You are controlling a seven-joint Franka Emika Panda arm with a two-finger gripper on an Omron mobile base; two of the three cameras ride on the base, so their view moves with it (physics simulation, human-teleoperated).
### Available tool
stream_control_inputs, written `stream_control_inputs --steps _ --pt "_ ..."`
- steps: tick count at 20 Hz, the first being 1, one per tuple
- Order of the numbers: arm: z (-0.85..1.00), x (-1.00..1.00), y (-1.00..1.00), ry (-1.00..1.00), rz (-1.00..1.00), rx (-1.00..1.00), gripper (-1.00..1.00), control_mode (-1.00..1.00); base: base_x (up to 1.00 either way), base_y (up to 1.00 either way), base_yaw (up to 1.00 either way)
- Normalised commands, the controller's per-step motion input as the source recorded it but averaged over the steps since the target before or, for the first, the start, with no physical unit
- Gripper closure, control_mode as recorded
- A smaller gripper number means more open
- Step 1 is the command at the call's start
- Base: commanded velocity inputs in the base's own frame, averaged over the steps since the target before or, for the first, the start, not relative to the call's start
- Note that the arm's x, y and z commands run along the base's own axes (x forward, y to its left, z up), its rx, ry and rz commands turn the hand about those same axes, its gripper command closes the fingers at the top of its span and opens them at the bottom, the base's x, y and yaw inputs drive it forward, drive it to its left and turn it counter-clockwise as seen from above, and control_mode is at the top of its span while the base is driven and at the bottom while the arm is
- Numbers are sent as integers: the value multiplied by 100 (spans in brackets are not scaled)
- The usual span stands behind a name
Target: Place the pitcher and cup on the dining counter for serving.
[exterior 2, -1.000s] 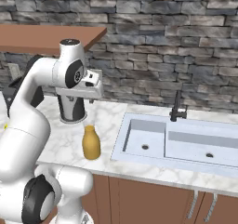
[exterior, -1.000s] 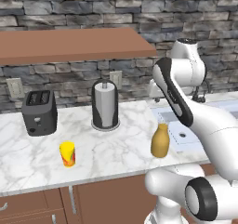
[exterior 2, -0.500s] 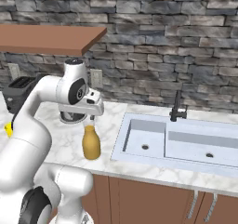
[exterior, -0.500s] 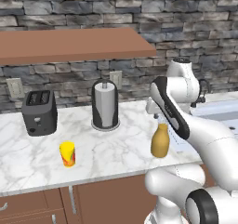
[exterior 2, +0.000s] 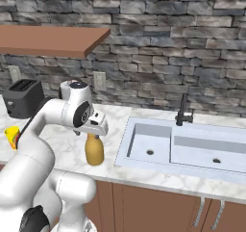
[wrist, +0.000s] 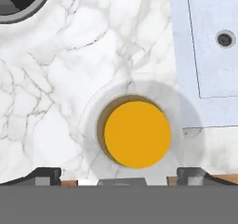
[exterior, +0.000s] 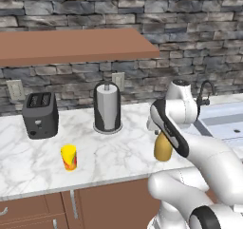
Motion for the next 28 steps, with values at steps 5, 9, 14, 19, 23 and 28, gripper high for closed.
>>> stream_control_inputs --steps 5,9,14,19,23,28 --pt "-43 29 0 0 -9 0 -100 -100 0 0 0" --pt "-26 26 0 -1 -8 0 -100 -100 0 0 0" --pt "-29 20 0 -1 -7 0 -100 -100 0 0 0" --pt "-44 5 0 0 -6 0 100 -100 0 0 0" --pt "-18 2 0 0 -1 -1 100 -100 0 0 0" --pt "0 0 0 0 0 0 100 -100 0 0 0"
